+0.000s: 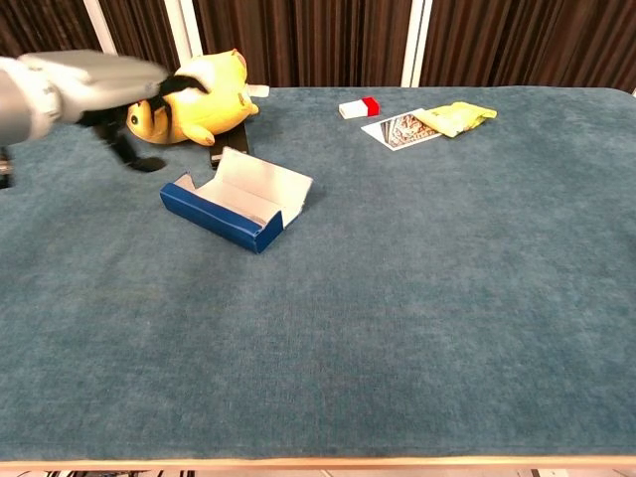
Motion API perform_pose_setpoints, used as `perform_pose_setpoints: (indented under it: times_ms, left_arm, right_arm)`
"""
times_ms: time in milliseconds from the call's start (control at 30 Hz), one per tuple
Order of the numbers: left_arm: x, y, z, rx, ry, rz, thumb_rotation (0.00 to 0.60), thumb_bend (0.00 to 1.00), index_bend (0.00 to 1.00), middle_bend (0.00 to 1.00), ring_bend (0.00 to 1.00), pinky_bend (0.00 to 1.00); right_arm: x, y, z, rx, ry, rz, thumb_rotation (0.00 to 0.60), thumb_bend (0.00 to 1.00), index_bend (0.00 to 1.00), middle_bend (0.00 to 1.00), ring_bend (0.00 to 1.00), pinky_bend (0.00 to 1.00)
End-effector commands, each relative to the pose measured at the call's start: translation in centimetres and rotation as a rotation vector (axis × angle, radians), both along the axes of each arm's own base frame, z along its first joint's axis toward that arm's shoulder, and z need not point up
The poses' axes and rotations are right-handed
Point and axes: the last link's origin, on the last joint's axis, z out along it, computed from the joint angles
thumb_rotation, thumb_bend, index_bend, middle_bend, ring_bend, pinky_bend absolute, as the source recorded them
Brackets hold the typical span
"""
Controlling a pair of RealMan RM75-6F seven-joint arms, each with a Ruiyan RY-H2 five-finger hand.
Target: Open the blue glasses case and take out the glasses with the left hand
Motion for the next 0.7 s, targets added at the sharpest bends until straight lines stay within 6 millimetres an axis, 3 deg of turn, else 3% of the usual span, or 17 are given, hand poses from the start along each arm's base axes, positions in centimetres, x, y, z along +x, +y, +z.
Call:
perform_pose_setpoints:
  times_ms: [33,300,700]
  left_arm:
    - [-1.4,-0.2,-0.2,-0.040,0.045,0.035,0.600,0.33,0.04,0.71,0.61,0.73]
    - [-2.8,1.0,-2.5,-0.136,0.126,0.098,0.600,0.33,0.05,0.77,0.67,0.78]
    - [-2.5,1.7,-5.2,-0.205,0.165,0.106,0.600,0.33,0.10,0.79,0.68,0.79]
  right_arm:
    - [0.0,0.0,0.0,0.001,0.001,0.000,0.600,0.14,0.00,0.00,0.00,0.20]
    - [0.0,0.0,0.0,0.000,0.004,-0.002,0.600,0.14,0.00,0.00,0.00,0.20]
    - [0.0,0.0,0.0,0.000,0.003,-0.005,0.600,0.14,0.00,0.00,0.00,0.20]
